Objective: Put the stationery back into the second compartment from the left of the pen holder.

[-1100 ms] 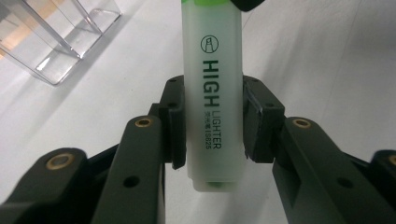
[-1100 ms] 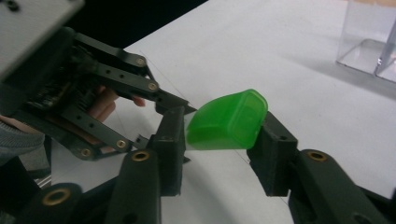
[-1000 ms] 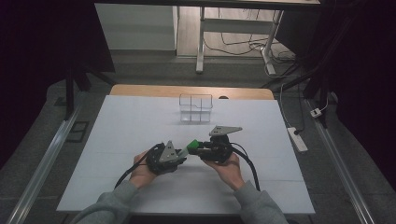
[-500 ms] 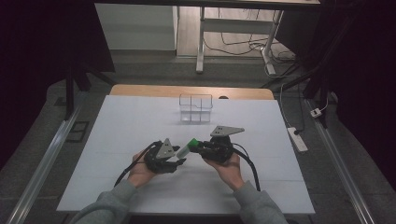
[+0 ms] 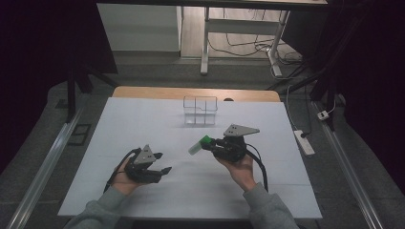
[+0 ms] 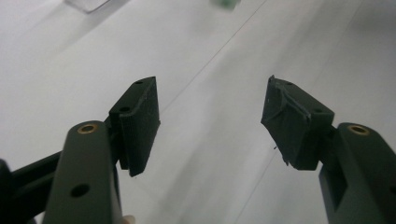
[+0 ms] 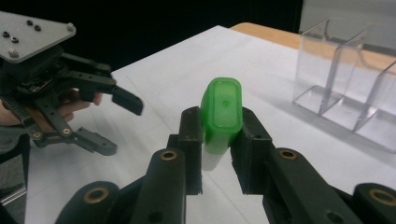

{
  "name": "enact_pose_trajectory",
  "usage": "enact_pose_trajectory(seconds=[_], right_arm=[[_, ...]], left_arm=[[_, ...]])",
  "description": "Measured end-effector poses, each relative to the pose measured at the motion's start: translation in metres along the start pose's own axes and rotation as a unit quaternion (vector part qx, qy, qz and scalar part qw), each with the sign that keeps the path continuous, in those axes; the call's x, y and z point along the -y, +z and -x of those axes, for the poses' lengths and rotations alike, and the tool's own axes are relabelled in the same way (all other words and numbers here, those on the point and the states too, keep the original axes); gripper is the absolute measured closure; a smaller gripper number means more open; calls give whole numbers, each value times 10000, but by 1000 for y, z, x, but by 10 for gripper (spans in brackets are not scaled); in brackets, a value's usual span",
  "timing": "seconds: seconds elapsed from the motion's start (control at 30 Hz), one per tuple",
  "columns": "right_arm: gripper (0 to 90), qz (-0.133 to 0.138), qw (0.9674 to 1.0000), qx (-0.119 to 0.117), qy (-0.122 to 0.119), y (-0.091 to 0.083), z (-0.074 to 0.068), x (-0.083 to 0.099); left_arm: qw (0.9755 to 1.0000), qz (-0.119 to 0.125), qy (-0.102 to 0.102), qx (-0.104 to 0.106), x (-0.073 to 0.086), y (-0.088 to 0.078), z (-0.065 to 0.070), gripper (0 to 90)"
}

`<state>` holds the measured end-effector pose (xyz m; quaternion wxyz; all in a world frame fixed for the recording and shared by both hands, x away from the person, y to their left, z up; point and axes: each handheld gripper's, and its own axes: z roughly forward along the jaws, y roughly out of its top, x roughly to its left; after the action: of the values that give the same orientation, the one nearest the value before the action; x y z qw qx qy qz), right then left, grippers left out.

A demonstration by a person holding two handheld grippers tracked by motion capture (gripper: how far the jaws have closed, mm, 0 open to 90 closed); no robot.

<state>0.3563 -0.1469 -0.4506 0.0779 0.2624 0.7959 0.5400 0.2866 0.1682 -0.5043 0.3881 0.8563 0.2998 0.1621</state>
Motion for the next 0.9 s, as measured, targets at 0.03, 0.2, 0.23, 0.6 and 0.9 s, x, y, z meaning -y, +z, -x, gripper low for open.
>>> enact_pose_trajectory(seconds=[0.03,0.2,0.23,0.6,0.9], right_arm=[[746,25,10000,18,4,-1,1,-1],[746,94,9999,123,-43,-7,5,-6],[746,145,9998,150,-45,-8,6,-8],[746,332,9988,351,-27,-12,17,-19],[746,580,9972,471,25,-9,28,-40]], left_arm=[[10000,7,-51,-17,3,-2,-1,360],[9997,-10,-224,-129,19,-16,-6,345],[9996,-14,-246,-146,21,-18,-7,340],[9982,-52,-509,-315,44,-32,-17,329],[9974,-48,-627,-357,51,-36,-21,323]])
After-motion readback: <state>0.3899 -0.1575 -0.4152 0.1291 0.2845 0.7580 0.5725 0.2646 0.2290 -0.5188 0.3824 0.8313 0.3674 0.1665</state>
